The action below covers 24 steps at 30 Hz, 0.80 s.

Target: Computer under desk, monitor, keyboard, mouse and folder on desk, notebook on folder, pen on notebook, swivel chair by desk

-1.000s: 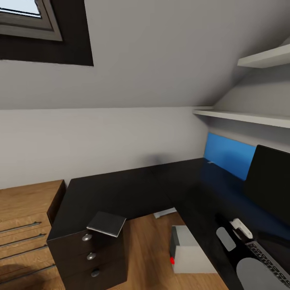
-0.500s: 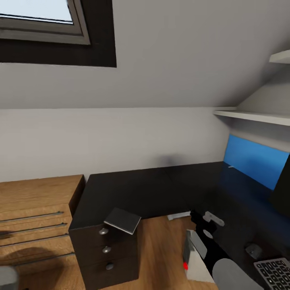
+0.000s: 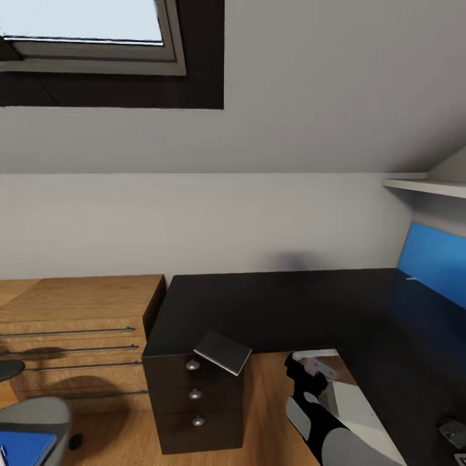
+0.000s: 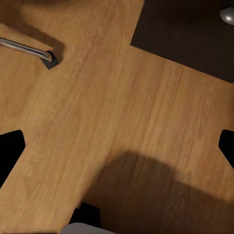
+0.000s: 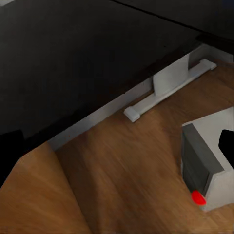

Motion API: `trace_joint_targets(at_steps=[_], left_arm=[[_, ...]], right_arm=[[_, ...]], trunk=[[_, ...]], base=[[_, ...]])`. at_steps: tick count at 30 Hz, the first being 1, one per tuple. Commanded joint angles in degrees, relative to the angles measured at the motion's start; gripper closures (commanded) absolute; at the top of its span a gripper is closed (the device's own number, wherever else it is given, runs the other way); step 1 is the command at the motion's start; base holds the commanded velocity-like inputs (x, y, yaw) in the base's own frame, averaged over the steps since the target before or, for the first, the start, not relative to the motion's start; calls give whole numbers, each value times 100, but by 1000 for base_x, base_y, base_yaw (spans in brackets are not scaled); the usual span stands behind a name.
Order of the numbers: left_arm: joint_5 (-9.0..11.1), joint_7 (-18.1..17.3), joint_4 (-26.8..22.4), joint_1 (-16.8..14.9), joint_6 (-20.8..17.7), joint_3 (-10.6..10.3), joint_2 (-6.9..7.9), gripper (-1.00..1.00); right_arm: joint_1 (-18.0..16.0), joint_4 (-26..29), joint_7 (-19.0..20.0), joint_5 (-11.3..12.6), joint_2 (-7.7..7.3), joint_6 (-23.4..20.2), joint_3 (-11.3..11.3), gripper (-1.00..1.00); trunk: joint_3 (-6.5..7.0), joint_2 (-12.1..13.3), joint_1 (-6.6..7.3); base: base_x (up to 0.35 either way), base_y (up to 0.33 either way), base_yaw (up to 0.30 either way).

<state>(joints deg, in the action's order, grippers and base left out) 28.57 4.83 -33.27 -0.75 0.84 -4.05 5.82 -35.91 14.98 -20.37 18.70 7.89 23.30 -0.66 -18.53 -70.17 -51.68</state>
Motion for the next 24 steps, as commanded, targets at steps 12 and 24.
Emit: trace_joint_targets(at_steps=[12, 24], left_arm=[[43, 56, 23, -3, -4, -45, -6, -100], [36, 62, 214, -1, 7, -71, -27, -100]], right_arm=[[6, -1336, 24, 48, 8, 522, -27, -100], [436, -1591, 176, 25, -48, 725, -21, -100]], trunk=[[-7, -4, 0], [-7, -4, 0]], base=[[0, 0, 280], [0, 0, 280]])
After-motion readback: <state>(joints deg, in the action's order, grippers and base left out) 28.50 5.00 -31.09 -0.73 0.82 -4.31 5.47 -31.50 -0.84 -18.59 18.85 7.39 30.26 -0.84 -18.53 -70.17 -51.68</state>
